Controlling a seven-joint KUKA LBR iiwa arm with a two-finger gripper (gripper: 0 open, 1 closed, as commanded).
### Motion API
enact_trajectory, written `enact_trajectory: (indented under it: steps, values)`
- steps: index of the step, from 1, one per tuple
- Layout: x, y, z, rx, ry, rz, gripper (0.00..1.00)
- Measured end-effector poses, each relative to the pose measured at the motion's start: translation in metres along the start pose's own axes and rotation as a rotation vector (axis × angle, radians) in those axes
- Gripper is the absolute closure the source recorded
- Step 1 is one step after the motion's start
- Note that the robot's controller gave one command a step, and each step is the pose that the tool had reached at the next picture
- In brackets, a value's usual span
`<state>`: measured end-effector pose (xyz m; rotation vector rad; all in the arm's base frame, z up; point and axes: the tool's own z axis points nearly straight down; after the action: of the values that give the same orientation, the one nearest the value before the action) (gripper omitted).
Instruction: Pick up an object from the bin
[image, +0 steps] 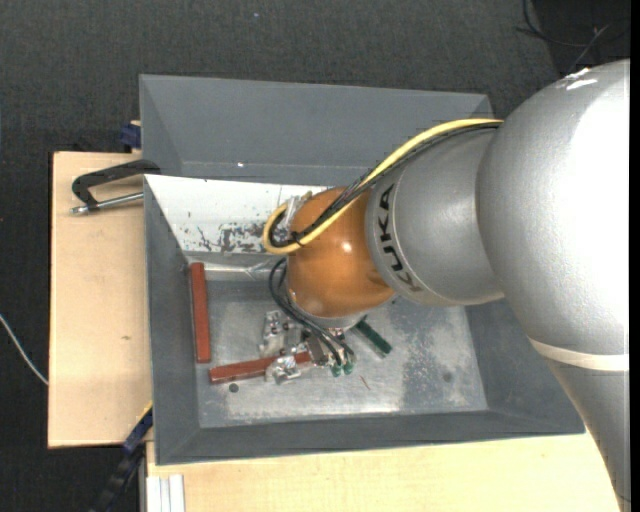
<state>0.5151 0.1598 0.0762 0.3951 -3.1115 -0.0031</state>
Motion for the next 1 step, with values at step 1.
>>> enact_trajectory:
  steps: [1]
  values:
    - [0.0001, 0.0, -0.0003, 0.0, 0.0, 0.0, 1.0]
